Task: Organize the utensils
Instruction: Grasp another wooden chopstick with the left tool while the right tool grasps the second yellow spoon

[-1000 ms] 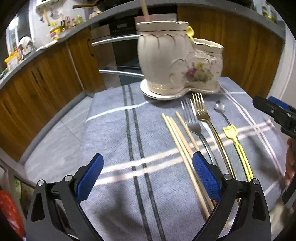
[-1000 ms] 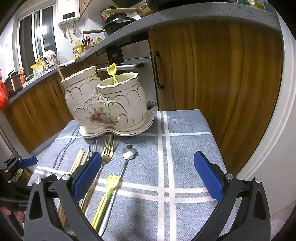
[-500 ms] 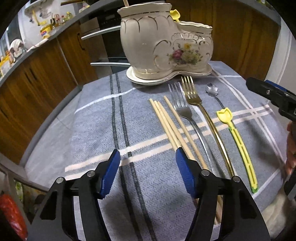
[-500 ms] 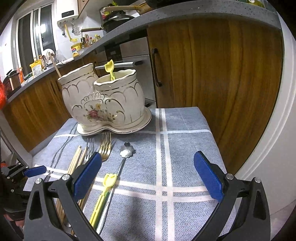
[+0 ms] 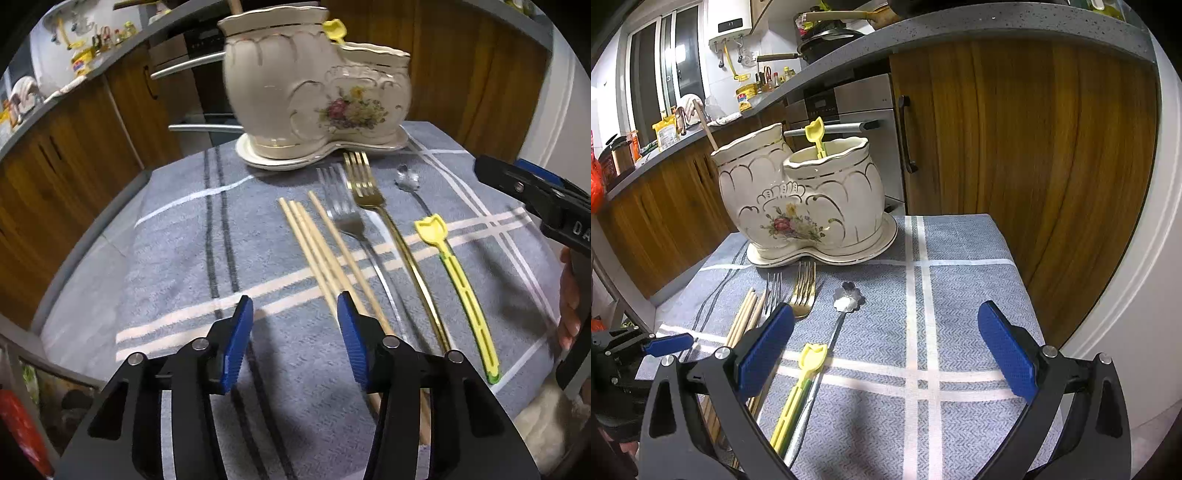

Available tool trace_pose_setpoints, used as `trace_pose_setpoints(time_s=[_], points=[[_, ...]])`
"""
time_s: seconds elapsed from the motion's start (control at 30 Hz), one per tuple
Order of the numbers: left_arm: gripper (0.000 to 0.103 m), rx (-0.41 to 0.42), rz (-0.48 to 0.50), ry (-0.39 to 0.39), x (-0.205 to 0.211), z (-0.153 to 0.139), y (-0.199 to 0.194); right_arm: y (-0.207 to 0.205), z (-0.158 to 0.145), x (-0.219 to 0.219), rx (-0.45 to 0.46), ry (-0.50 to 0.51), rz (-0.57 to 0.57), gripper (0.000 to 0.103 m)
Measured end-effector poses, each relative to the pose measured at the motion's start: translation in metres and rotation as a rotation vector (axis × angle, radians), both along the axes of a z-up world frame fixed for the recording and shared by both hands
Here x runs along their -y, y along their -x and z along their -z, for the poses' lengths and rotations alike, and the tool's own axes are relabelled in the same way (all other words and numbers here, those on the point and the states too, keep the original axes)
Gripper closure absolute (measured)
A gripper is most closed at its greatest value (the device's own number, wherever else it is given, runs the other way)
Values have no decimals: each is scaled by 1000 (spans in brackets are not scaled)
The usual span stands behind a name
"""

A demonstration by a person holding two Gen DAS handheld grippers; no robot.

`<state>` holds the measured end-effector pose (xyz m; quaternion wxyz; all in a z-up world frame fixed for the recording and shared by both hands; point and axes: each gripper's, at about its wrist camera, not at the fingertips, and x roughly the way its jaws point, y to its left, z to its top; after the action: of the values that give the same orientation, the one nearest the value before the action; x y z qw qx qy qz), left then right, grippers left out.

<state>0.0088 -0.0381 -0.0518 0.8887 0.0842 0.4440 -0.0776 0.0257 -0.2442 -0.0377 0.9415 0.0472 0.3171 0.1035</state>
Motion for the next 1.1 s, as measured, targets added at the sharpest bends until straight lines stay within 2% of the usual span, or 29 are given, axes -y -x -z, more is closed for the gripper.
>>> trace_pose_setpoints(time_s=[0.07,0.13,0.23,0.27,0.63,0.7,0.77,0.87,0.97,1.1], points=[[64,4,8,-18,4,0,1,0,0,0,0,1,-1,5],[68,-7,9,-3,2,1,-1,1,-1,0,2,7,-4,5],[82,-16,0,4,-2,2,-4,1,-1,1,4,8,0,5],[84,-22,-3,3,-3,4,-5,1,-1,2,3,6,3,5],[88,-7,17,6,-4,4,-13,-3,4,2,-43,-8,-24,5],[95,-5,20,-6,-2,4,-11,-5,8,0,-62,17,-26,12],[97,-1,29,-18,-1,5,-11,-8,13,-3,-94,45,-27,31],[97,0,37,-18,-1,5,-11,-12,22,-8,-165,33,-72,46],[98,-1,41,-8,-3,5,-11,-10,22,-14,-184,24,-111,56],[98,-3,49,3,-6,4,-10,-2,19,-23,-203,7,-164,63]])
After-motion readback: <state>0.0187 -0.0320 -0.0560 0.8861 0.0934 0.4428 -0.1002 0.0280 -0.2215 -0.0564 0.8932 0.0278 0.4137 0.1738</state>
